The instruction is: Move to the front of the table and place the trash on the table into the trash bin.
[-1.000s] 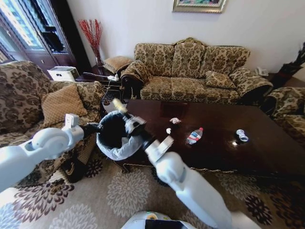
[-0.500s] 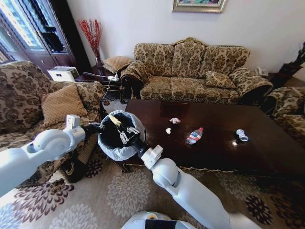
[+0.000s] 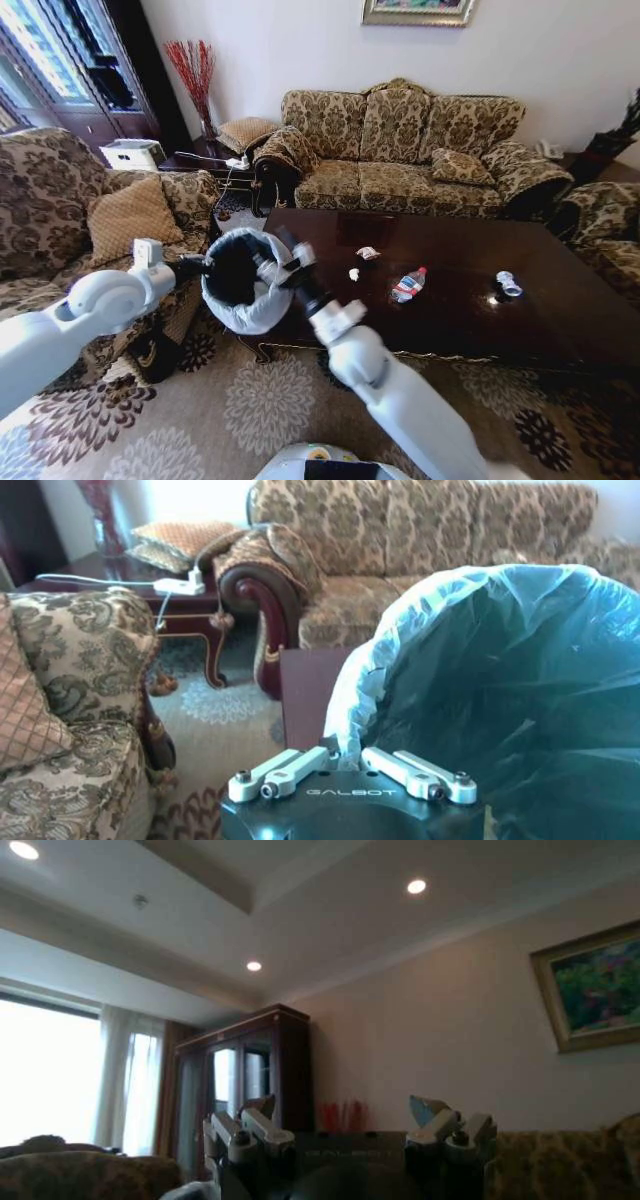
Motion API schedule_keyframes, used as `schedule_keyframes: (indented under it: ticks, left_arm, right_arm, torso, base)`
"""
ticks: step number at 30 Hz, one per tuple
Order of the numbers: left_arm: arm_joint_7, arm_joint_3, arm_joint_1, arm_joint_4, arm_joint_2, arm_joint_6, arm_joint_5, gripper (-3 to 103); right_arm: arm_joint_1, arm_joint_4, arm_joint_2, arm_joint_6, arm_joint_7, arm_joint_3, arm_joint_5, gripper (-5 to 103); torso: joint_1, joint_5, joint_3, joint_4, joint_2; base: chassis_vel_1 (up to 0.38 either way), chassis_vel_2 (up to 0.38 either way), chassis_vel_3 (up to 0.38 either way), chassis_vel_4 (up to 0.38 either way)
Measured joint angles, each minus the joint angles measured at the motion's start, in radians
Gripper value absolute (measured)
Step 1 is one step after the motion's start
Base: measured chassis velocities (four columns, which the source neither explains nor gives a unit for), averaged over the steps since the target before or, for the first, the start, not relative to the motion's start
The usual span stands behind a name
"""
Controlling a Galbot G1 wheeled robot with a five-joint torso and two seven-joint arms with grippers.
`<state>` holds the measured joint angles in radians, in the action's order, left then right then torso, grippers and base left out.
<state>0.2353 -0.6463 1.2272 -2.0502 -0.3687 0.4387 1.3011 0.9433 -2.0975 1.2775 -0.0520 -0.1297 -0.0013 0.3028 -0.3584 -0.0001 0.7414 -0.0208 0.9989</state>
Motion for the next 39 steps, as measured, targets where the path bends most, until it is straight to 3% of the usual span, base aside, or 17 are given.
schedule_keyframes:
  ticks: [2,3,5,9,11,16,20,22,25,27,31,34,39]
  left_arm:
    - [-0.005,-0.006,0.001,0.001,-0.068,-0.018,-0.045,0]
    - [-0.005,-0.006,0.001,0.001,-0.068,-0.018,-0.045,0]
    - [-0.037,0.004,-0.011,0.008,-0.122,-0.036,-0.147,0]
    - [-0.078,0.069,-0.062,0.045,-0.162,-0.069,-0.284,0]
    - [-0.081,0.096,-0.103,0.057,-0.170,-0.071,-0.303,0]
    - [-0.077,0.203,-0.261,0.099,-0.183,-0.080,-0.303,0]
    - [-0.025,0.308,-0.406,0.163,-0.214,-0.091,-0.197,0]
    - [0.036,0.410,-0.541,0.237,-0.265,-0.104,-0.114,0]
    - [0.062,0.488,-0.625,0.297,-0.313,-0.117,-0.091,0]
    - [0.078,0.601,-0.739,0.371,-0.374,-0.120,-0.101,0]
    - [0.066,0.699,-0.835,0.406,-0.385,-0.118,-0.154,0]
    - [-0.008,0.828,-0.954,0.417,-0.351,-0.118,-0.273,0]
    - [-0.036,0.933,-1.036,0.391,-0.312,-0.096,-0.294,0]
  right_arm:
    - [0.048,0.070,0.007,-0.001,0.000,0.136,-0.017,94]
    - [0.048,0.070,0.007,-0.001,0.000,0.136,-0.017,94]
    - [0.071,0.165,0.026,-0.001,0.000,0.216,-0.025,99]
    - [0.078,0.323,0.063,0.010,0.000,0.242,0.002,100]
    - [0.075,0.370,0.080,0.015,0.000,0.240,0.011,100]
    - [0.024,0.548,0.155,0.017,0.000,0.239,-0.005,100]
    - [-0.033,0.674,0.210,0.018,0.000,0.245,-0.007,100]
    - [-0.070,0.756,0.245,0.010,0.000,0.258,-0.033,100]
    - [-0.088,0.796,0.261,0.008,0.000,0.268,-0.046,100]
    - [-0.110,0.842,0.273,0.007,0.000,0.282,-0.055,100]
    - [-0.141,0.895,0.279,-0.001,0.000,0.297,-0.064,100]
    - [-0.195,0.976,0.294,-0.022,0.000,0.325,-0.082,100]
    - [-0.217,1.014,0.298,-0.016,0.000,0.327,-0.072,100]
  torso:
    - [0.000,-0.0001,0.000,0.0001,0.000]
    - [0.000,-0.0001,0.000,0.0001,0.000]
    - [0.000,0.0005,0.000,0.0003,0.000]
    - [0.000,-0.0001,0.000,-0.0002,0.000]
    - [0.000,-0.0002,0.000,-0.0003,0.000]
    - [0.000,0.0004,0.000,0.0002,0.000]
    - [0.000,0.0001,0.000,-0.0003,0.000]
    - [0.000,0.0002,0.000,-0.0004,0.000]
    - [0.000,0.0001,0.000,-0.0002,0.000]
    - [0.000,-0.0004,0.000,0.0005,0.000]
    - [-0.001,0.0002,0.001,0.0008,0.000]
    - [0.000,0.0003,0.000,-0.0001,0.000]
    - [0.000,-0.0002,0.000,-0.0003,0.000]
  base:
    - [0.000,0.000,0.000,0.000]
    - [0.000,0.000,0.000,0.000]
    - [0.000,0.000,0.000,0.000]
    - [0.000,0.000,0.000,0.000]
    - [0.000,0.000,0.000,0.000]
    - [0.000,0.000,0.000,0.000]
    - [0.000,0.000,0.000,0.000]
    - [0.000,0.000,0.000,0.000]
    - [0.000,0.000,0.000,0.000]
    - [0.000,0.000,0.000,0.000]
    - [0.000,0.000,0.000,0.000]
    - [0.000,0.000,0.000,0.000]
    - [0.000,0.000,0.000,0.000]
